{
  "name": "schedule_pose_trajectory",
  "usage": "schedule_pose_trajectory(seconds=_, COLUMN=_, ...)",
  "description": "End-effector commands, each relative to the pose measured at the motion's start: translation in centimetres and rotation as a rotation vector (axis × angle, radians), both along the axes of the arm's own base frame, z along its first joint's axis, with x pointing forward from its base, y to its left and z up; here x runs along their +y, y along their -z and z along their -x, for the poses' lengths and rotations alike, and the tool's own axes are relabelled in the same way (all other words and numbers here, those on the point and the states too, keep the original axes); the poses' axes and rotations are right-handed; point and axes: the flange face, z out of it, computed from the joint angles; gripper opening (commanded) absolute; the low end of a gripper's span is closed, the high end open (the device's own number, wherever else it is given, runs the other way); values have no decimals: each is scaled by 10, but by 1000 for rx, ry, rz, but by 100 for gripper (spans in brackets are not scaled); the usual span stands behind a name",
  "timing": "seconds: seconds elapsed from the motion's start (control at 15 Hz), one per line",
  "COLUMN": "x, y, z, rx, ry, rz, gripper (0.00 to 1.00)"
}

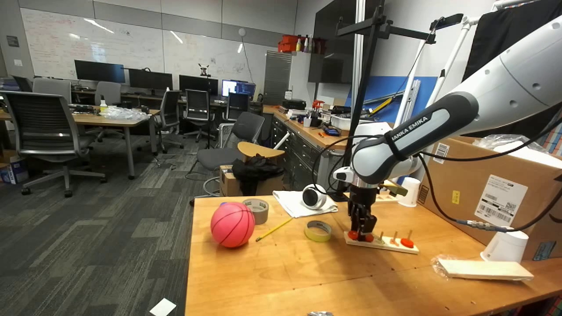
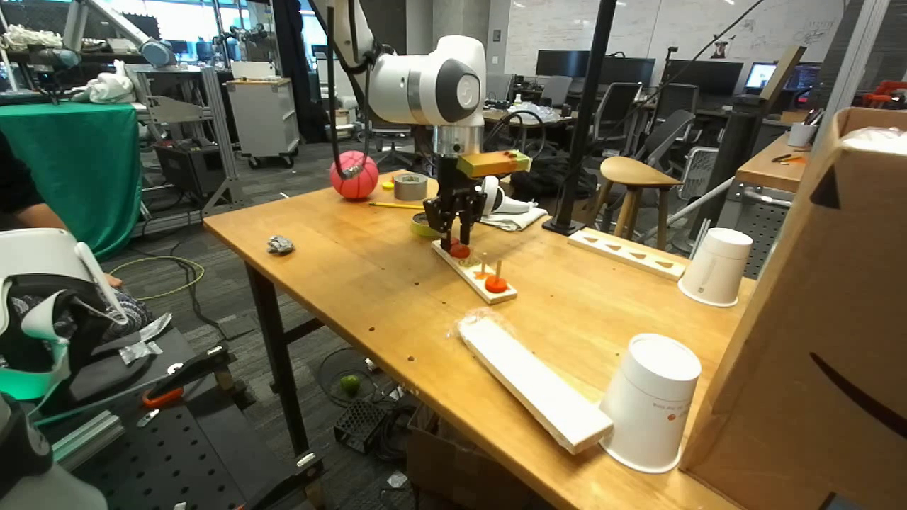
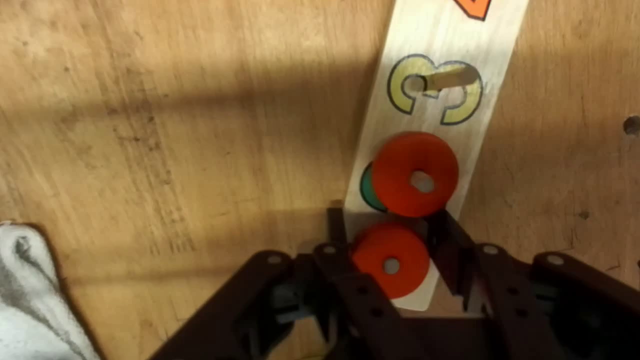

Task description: Move one right block to the first right position, then the left block, then the remaining block to the first right position

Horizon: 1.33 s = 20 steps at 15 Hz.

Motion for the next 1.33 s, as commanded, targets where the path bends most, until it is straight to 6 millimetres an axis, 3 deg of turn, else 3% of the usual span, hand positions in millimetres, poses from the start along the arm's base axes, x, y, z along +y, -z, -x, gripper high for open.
schedule_pose_trajectory(seconds=0.0, x=3, y=-7, z=-6, rx=-4, ry=-4, rz=-5, gripper=20)
schedule_pose_trajectory(seconds=0.07, x=3, y=-7, z=-6, rx=-3, ry=-4, rz=-4, gripper=25)
schedule_pose_trajectory(seconds=0.87, x=-2, y=-25, z=-17, rx=-29, ry=-6, rz=9, gripper=25)
schedule_pose_trajectory(seconds=1.27, x=-24, y=-31, z=-19, rx=-10, ry=32, rz=53, gripper=25)
